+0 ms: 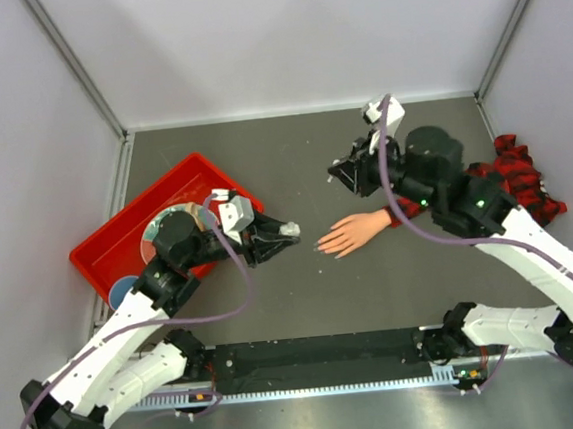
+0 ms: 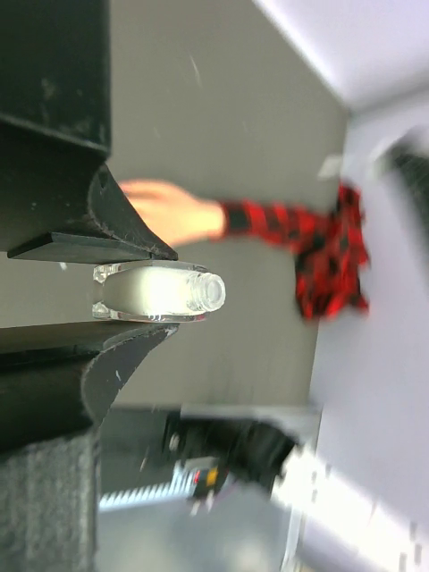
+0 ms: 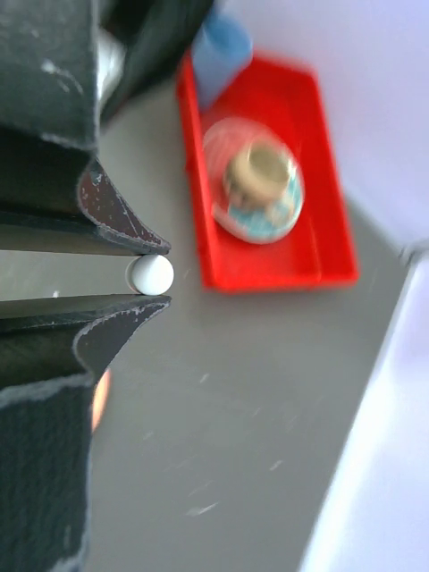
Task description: Paint the nails
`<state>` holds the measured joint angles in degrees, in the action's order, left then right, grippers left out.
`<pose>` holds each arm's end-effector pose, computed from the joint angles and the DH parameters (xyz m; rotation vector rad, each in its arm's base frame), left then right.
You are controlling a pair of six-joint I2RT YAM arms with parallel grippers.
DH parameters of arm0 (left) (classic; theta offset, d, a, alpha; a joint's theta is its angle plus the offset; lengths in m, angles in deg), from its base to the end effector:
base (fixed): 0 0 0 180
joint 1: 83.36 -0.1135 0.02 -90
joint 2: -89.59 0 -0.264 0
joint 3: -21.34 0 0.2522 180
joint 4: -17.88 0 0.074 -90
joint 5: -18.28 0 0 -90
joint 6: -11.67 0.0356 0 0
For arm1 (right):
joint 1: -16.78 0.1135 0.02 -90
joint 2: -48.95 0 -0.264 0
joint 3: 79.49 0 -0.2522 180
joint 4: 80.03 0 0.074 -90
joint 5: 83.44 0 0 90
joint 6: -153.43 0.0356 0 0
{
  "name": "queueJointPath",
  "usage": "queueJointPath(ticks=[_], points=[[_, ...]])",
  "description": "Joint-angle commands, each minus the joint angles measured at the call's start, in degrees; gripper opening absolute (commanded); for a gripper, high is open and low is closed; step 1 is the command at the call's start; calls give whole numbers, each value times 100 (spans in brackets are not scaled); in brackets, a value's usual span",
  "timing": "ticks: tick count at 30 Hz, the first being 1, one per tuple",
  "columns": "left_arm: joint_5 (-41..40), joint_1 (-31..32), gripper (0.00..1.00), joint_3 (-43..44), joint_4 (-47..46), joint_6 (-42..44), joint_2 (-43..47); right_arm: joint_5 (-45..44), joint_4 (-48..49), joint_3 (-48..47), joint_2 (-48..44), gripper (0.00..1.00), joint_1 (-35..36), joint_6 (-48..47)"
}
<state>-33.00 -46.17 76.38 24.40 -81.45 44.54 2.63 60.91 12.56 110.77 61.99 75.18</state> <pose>0.1327 -0.1286 0.3502 0.9878 1.2870 -1.0577 0.1627 0.1604 0.4328 -0.4822 1.7791 0.6442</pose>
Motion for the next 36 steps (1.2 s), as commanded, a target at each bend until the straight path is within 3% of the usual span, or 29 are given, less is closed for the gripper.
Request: queueJointPath(ticks=[1,10,21,36], points=[[1777,-1,0,573,-198,-41,-538,1524,-536,-1061,268,0,-4,-94],[1788,-1,0,838,347,478,-864,2993,-898,-1387,453,0,23,21],[1279,-1,0,706,215,426,-952,2730,-793,-1115,498,0,550,-67],[1217,-1,0,671,180,391,-952,2511,-748,-913,436,0,594,-94]])
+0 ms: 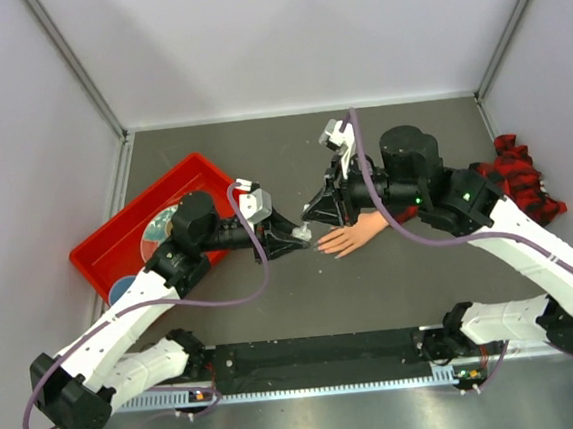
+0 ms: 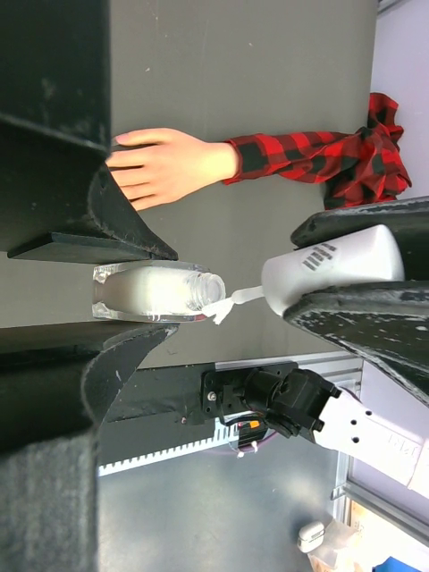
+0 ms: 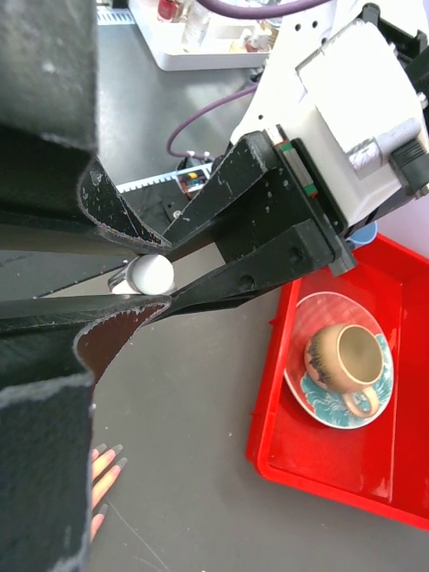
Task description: Paint the nails
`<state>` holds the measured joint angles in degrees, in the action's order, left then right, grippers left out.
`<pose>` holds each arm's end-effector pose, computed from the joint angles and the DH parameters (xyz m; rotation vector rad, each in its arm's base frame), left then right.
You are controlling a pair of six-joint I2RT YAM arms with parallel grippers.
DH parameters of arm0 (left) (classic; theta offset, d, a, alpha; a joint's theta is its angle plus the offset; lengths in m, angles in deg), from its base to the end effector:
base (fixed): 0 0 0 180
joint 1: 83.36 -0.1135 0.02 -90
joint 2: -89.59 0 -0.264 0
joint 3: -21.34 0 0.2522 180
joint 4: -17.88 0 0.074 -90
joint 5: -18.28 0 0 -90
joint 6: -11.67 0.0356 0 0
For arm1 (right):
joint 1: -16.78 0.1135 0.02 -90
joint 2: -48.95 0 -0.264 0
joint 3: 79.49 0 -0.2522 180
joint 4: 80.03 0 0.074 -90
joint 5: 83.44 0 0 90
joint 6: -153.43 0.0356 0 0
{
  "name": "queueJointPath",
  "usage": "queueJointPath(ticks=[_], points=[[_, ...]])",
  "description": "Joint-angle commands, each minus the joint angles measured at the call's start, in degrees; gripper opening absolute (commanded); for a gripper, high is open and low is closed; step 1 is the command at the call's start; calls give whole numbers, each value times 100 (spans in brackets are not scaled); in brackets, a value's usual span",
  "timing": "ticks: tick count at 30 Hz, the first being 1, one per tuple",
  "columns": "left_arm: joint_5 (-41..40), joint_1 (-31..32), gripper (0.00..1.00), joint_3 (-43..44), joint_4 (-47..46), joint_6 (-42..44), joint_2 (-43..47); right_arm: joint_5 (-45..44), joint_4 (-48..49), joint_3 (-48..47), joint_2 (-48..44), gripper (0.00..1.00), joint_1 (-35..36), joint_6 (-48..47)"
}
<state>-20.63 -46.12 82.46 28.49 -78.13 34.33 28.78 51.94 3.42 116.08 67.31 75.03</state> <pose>0.1556 -0.1531 0.3482 1.1953 1.3061 -1.2083 0.1406 0.1920 0.4495 -0.9337 1.7880 1.0836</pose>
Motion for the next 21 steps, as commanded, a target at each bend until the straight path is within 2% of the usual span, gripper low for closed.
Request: queueJointPath(ticks=[1,21], points=[[-20,3,0,64,-238,58,77,-156,148,1,-104,0,63,-78],[-11,3,0,55,-256,32,-11,-271,236,-17,-192,0,63,-105]])
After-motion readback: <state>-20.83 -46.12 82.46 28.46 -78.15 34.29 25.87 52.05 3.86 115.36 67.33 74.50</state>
